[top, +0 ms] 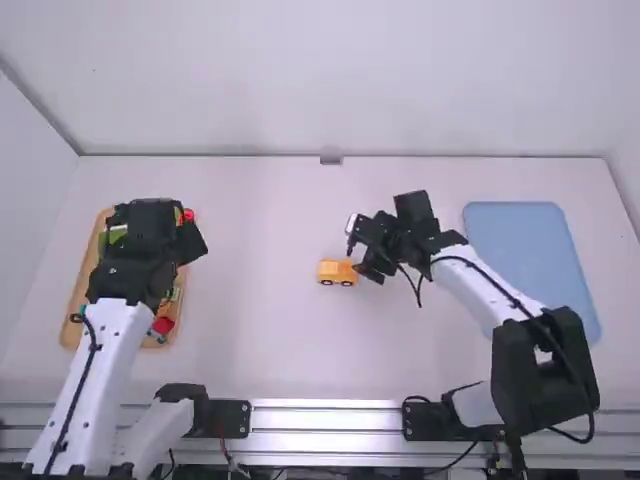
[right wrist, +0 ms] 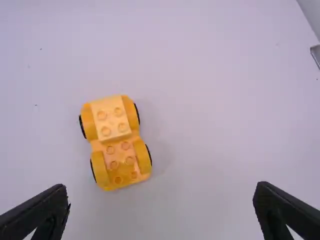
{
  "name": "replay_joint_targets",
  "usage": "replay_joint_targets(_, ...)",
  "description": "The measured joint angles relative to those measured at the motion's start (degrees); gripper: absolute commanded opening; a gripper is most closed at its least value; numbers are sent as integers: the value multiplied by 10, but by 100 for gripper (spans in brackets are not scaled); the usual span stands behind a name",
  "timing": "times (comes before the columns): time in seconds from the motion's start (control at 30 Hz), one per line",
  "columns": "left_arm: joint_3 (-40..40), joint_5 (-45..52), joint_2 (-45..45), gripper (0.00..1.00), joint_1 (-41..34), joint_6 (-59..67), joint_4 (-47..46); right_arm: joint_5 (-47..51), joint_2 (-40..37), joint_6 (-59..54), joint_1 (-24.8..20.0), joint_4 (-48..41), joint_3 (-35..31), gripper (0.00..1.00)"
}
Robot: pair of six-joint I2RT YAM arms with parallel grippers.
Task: Assemble lego blocks to make yellow taxi
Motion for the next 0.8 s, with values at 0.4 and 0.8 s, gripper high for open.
replay_joint_targets(0.4, 158, 2, 133, 99, 185, -24, -163, 41, 0, -3, 5, 0, 0, 99)
replay_joint_targets(0.8, 183, 231, 290, 99, 317, 99, -91, 43, 0, -5, 5, 9, 0, 98)
